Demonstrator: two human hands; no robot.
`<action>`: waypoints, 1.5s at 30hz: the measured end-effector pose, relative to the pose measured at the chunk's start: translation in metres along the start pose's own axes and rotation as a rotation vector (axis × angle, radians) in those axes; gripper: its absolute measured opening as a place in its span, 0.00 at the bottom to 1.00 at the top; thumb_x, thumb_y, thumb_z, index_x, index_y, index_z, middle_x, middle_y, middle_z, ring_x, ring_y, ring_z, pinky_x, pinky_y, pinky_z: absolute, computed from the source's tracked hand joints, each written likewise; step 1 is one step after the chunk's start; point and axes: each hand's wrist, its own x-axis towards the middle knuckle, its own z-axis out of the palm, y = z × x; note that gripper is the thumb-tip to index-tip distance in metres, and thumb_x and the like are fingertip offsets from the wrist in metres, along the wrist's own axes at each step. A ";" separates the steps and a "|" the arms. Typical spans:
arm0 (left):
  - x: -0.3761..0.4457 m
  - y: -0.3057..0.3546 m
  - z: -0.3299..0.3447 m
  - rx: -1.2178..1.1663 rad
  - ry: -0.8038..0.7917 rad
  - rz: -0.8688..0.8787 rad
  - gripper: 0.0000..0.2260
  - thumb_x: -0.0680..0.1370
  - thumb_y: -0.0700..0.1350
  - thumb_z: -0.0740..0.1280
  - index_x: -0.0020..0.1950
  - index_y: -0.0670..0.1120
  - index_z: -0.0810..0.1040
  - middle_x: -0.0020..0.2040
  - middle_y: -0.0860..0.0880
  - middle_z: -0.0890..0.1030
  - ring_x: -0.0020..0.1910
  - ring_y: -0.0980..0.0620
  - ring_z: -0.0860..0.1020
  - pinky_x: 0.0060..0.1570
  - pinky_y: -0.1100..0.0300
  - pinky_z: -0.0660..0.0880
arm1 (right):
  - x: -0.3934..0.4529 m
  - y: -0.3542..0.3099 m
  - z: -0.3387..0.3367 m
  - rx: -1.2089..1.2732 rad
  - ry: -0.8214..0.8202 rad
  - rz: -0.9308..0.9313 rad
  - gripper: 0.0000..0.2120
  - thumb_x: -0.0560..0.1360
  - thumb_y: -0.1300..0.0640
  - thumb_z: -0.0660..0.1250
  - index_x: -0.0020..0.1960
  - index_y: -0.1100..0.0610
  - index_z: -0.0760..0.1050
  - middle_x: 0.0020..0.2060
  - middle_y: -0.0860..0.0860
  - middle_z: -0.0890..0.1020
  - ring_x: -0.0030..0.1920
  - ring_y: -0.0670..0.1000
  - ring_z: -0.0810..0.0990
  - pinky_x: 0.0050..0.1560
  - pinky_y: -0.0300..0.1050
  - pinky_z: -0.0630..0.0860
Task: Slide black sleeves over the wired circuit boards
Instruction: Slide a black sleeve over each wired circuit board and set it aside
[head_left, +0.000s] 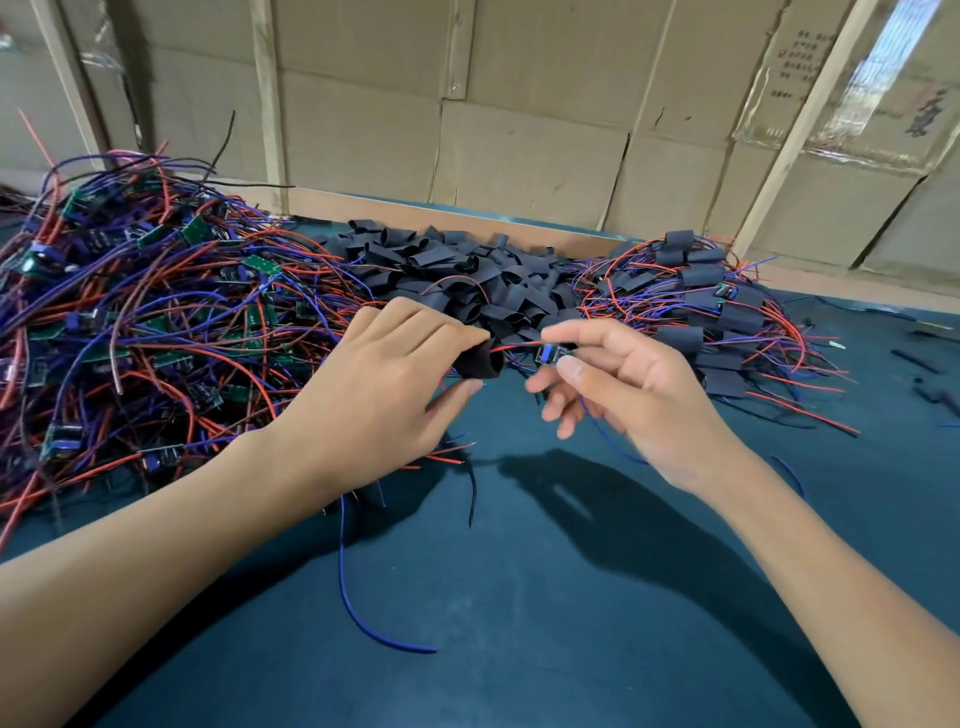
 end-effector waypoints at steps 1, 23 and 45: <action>0.000 0.003 -0.001 -0.004 0.004 0.009 0.16 0.80 0.48 0.69 0.65 0.42 0.79 0.57 0.47 0.81 0.56 0.41 0.76 0.53 0.47 0.73 | 0.000 -0.002 0.003 0.028 0.000 -0.004 0.14 0.80 0.61 0.66 0.64 0.63 0.72 0.48 0.61 0.86 0.39 0.57 0.82 0.37 0.47 0.78; 0.000 0.015 -0.001 -0.165 -0.087 0.048 0.14 0.78 0.41 0.71 0.64 0.42 0.78 0.57 0.46 0.79 0.51 0.50 0.73 0.52 0.56 0.71 | 0.000 -0.006 0.002 -0.135 0.048 0.117 0.08 0.72 0.57 0.77 0.51 0.53 0.88 0.25 0.51 0.75 0.25 0.52 0.67 0.23 0.39 0.65; 0.001 0.016 -0.001 -0.437 -0.061 -0.070 0.14 0.81 0.37 0.66 0.68 0.40 0.76 0.56 0.47 0.79 0.53 0.49 0.79 0.55 0.56 0.75 | 0.002 -0.013 0.000 0.040 0.005 0.309 0.07 0.66 0.56 0.78 0.42 0.57 0.87 0.28 0.47 0.74 0.28 0.48 0.58 0.26 0.39 0.60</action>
